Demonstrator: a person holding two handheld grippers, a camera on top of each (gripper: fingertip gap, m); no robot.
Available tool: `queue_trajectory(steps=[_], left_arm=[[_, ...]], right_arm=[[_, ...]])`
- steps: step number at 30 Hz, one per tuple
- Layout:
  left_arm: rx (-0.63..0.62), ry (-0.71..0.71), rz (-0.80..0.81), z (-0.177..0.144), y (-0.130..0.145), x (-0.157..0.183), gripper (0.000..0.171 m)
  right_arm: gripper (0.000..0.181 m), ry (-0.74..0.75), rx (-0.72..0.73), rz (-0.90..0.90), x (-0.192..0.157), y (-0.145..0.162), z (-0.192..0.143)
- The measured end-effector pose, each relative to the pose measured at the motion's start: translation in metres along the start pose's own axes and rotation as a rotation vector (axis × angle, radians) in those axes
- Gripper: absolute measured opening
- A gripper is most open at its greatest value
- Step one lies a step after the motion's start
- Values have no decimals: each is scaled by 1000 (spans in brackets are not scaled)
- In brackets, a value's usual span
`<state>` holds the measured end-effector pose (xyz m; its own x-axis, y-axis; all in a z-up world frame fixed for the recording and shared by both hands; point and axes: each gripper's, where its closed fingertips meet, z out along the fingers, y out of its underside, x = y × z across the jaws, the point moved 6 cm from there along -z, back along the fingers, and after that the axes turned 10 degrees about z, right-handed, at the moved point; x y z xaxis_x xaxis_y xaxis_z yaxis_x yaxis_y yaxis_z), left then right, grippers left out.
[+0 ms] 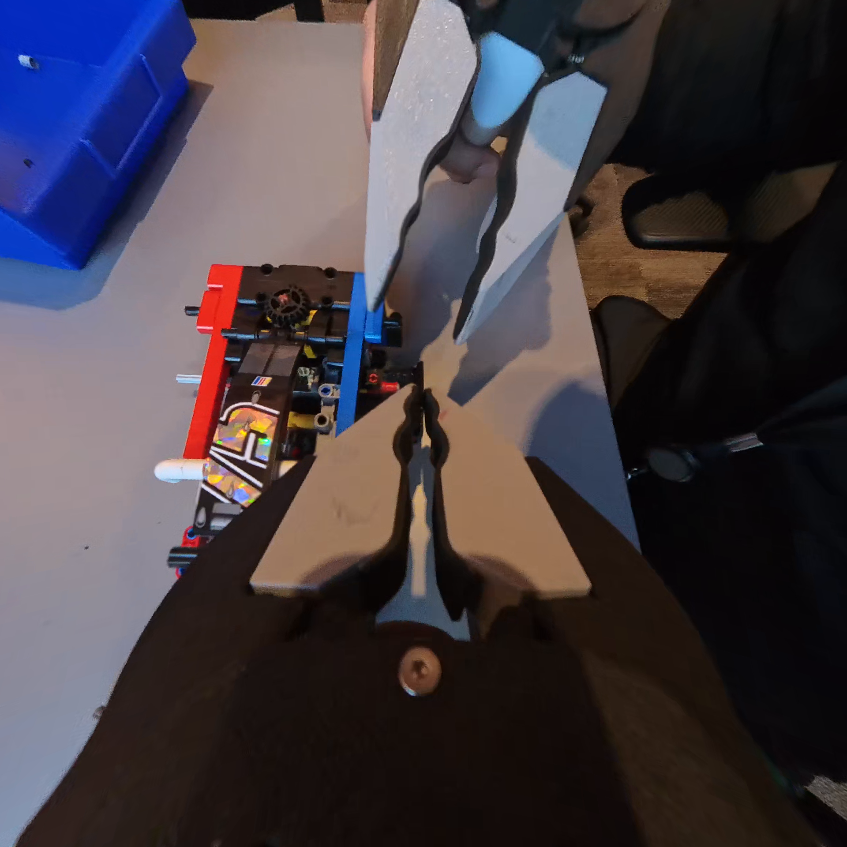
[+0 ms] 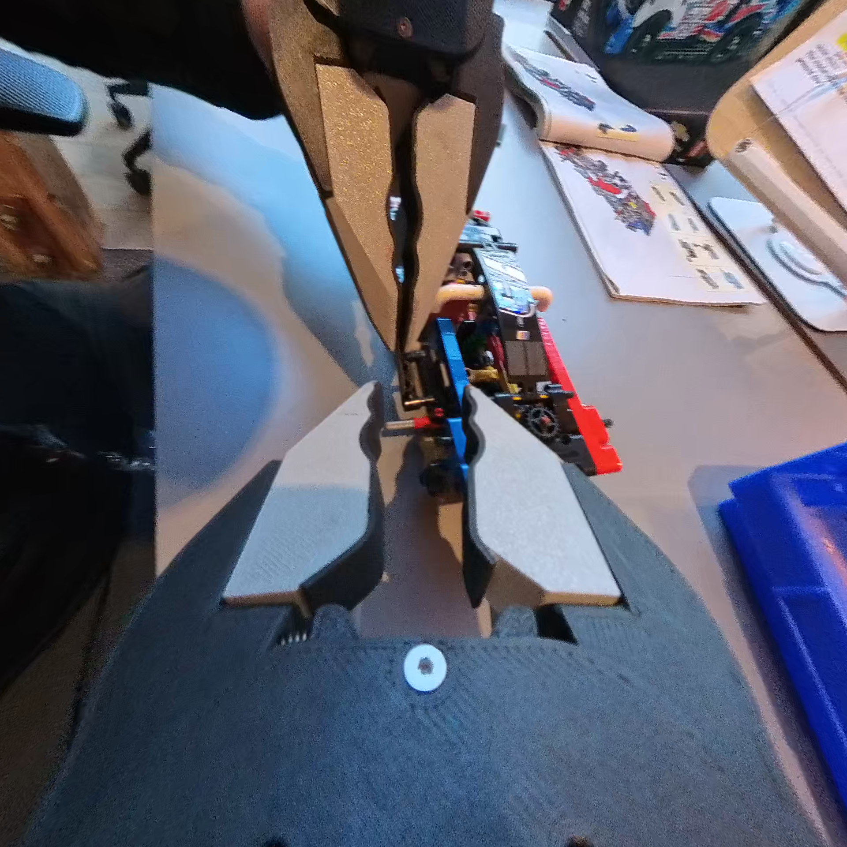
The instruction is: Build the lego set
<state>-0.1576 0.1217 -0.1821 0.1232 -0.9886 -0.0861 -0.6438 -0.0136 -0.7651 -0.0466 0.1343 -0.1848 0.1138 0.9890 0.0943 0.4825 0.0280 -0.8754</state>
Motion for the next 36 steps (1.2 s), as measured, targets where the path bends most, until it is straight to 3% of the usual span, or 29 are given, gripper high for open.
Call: queue_trajectory(steps=[3,11,17,36], left_arm=[[40,8,2,0,-6,-1,0],[49,-43,71,7,-3,-3,0],[73,-105,104,9,-1,1,0],[85,-52,62,6,5,-8,0]], right_arm=[[47,61,-5,-10,8,1,-1],[75,-22,-32,31,25,5,6],[120,-103,-86,54,42,6,17],[107,-265,-198,-1,50,6,44]])
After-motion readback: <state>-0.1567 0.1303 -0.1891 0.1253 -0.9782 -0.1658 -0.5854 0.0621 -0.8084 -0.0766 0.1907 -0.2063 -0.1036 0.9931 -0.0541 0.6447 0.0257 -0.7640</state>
